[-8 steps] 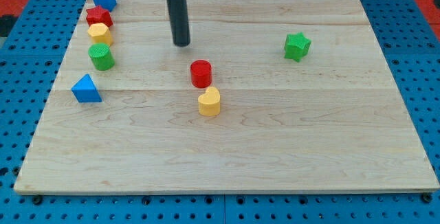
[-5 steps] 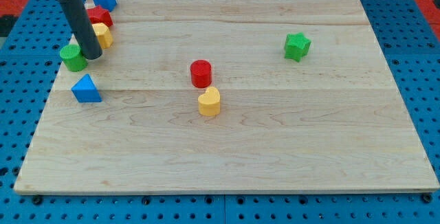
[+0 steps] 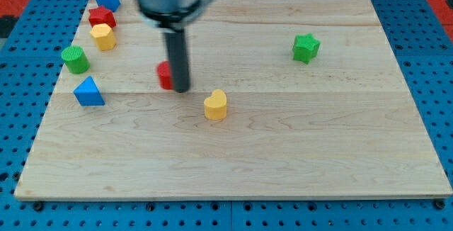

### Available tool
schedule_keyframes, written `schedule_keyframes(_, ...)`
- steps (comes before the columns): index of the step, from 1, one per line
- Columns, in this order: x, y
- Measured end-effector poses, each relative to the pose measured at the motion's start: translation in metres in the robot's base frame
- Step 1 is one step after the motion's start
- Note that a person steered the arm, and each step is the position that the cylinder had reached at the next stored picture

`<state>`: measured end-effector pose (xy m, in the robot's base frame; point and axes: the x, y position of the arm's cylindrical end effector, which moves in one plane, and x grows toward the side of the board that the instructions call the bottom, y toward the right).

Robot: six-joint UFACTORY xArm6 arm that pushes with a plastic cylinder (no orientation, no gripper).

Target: Move the red circle to the center left

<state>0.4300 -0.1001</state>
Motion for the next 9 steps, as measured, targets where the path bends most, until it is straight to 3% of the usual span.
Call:
schedule_keyframes(1,-0.025,0.044)
schedule_keyframes(2,-0.053,0.036)
schedule_keyframes(3,-0.016,-0.008)
schedule_keyframes(4,-0.01,-0.057)
schedule_keyframes(6,-0.028,-0.065)
schedule_keyframes(8,-0.017,-0.136)
schedule_keyframes(9,-0.017,-0.138)
